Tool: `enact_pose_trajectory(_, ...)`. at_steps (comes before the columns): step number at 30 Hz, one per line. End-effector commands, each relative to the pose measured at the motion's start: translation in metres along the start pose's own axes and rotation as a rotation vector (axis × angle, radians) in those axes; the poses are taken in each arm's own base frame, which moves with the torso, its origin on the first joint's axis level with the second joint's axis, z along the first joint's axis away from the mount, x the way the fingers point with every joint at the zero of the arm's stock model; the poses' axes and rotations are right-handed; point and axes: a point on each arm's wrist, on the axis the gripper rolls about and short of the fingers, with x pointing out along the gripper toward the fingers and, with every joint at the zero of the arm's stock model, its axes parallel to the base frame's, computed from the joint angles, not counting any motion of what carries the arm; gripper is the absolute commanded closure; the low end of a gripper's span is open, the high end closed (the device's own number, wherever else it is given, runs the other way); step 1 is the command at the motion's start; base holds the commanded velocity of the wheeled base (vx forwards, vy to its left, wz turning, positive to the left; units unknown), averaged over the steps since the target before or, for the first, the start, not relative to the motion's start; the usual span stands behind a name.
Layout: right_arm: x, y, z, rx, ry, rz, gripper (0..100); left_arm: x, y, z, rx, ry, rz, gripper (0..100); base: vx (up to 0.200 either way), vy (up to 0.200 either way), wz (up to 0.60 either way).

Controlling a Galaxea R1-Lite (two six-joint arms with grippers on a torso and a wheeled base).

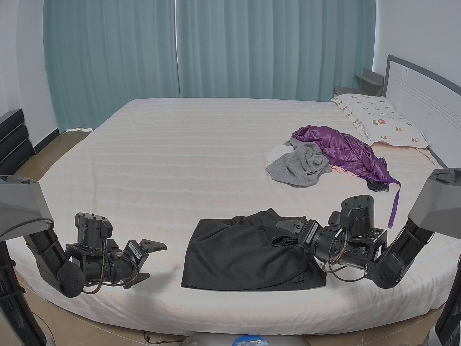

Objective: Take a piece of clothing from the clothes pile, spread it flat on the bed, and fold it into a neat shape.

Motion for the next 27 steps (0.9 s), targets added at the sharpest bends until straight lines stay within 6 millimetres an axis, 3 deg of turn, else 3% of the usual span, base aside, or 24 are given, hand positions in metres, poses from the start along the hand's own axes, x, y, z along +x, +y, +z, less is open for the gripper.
enact_pose_trajectory(1, 0.002, 0.005, 0.001, -0.005, -0.006, 0.019, 0, -0.001, 0.001, 0.000, 0.002, -0.002, 0.000, 0, 0.000, 0.000, 0.00)
enact_pose_trajectory(4, 0.001, 0.016, 0.002, -0.016, -0.007, 0.050, 0, -0.001, 0.001, 0.000, 0.001, -0.004, -0.001, 0, 0.000, 0.000, 0.00)
enact_pose_trajectory(8, 0.011, 0.021, -0.011, -0.030, 0.077, 0.027, 0, -0.001, 0.001, 0.000, 0.005, -0.003, -0.001, 0, 0.000, 0.000, 0.00)
enact_pose_trajectory(16, 0.059, 0.001, -0.022, -0.050, 0.132, -0.052, 0, 0.000, 0.001, 0.000, 0.006, -0.003, -0.001, 0, 0.000, 0.000, 0.00)
enact_pose_trajectory(23, 0.095, -0.013, -0.008, -0.136, 0.126, -0.116, 0, 0.000, 0.001, 0.000, 0.007, -0.002, 0.000, 0, 0.000, 0.000, 0.00)
enact_pose_trajectory(27, 0.113, -0.019, 0.019, -0.154, 0.071, -0.129, 0, 0.000, 0.002, -0.001, 0.008, 0.000, 0.001, 0, 0.000, 0.000, 0.00)
